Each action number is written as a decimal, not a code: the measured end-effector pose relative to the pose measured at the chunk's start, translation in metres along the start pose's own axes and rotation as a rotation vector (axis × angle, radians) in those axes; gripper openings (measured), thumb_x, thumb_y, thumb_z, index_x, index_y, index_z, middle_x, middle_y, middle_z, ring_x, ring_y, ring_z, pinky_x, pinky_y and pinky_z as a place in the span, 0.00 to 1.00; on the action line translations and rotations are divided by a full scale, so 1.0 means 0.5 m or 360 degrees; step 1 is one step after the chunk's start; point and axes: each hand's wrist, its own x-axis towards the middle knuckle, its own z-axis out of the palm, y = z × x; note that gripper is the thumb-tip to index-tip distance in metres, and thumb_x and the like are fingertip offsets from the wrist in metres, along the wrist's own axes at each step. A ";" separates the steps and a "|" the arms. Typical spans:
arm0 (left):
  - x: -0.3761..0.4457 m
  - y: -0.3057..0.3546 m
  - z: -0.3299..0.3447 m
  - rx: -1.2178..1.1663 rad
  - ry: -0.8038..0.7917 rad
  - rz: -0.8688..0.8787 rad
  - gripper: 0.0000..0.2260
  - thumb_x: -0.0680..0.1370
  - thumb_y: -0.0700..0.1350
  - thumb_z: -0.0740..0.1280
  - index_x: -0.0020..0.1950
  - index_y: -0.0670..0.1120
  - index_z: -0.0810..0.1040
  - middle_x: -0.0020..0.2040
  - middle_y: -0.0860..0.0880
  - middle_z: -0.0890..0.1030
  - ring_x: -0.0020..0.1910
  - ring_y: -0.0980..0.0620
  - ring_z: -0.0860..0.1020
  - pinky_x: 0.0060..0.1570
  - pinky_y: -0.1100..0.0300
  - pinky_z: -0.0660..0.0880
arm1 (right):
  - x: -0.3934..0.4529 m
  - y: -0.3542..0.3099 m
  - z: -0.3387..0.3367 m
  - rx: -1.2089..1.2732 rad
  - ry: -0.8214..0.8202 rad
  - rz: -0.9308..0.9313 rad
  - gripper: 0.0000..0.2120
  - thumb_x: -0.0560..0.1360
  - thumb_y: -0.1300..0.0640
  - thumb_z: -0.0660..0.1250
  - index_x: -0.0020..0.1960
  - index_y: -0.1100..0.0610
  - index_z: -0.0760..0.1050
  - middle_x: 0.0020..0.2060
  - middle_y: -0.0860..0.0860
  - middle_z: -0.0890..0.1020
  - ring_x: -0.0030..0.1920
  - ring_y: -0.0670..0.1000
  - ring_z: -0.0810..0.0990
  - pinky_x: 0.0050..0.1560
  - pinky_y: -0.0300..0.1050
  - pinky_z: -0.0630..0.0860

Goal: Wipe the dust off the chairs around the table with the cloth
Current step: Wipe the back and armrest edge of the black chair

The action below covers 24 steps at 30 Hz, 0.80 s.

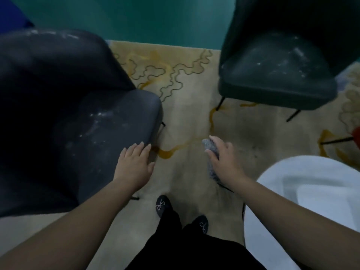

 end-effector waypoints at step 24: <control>-0.102 -0.463 0.147 -0.0704 0.0085 -0.1328 0.28 0.80 0.58 0.57 0.78 0.51 0.56 0.78 0.49 0.57 0.77 0.47 0.54 0.74 0.48 0.55 | 0.313 -0.458 0.428 -0.0371 -0.0693 -0.0800 0.18 0.78 0.43 0.58 0.67 0.37 0.62 0.52 0.47 0.66 0.44 0.42 0.72 0.45 0.43 0.70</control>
